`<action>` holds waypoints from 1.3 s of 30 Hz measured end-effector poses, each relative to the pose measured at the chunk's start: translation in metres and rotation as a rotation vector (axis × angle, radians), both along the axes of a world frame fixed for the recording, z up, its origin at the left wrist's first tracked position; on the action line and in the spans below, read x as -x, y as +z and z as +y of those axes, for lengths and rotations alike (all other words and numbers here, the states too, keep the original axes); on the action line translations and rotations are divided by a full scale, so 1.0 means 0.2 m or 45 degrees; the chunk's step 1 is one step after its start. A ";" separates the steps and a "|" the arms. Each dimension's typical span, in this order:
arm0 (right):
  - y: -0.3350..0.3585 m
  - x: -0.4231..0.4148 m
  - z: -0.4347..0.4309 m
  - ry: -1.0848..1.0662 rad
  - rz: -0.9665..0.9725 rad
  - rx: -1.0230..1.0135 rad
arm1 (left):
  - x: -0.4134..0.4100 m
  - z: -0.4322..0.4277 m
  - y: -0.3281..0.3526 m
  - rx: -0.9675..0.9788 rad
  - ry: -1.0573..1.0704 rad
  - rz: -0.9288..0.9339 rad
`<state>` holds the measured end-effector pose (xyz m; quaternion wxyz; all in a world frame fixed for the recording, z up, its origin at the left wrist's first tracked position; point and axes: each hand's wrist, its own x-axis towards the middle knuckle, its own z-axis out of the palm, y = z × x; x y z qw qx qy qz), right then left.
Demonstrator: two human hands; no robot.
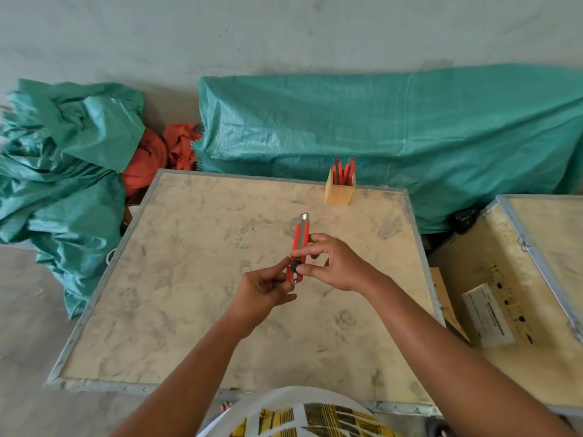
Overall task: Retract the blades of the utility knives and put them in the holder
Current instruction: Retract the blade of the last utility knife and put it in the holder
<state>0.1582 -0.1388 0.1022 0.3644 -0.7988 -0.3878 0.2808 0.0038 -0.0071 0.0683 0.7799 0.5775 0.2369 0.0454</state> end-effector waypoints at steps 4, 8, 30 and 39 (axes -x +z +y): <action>0.00 0.03 0.04 -0.098 -0.099 -0.119 | 0.00 0.04 0.02 -0.039 -0.006 -0.014; 0.03 0.04 0.04 -0.084 -0.102 -0.119 | -0.01 0.05 0.03 -0.062 -0.029 -0.017; 0.01 -0.07 -0.18 -0.500 0.042 -0.382 | -0.22 -0.11 0.09 -0.219 -0.165 -0.063; 0.08 -0.43 -0.20 -0.607 0.044 -0.432 | -0.57 -0.10 0.12 -0.379 -0.161 -0.022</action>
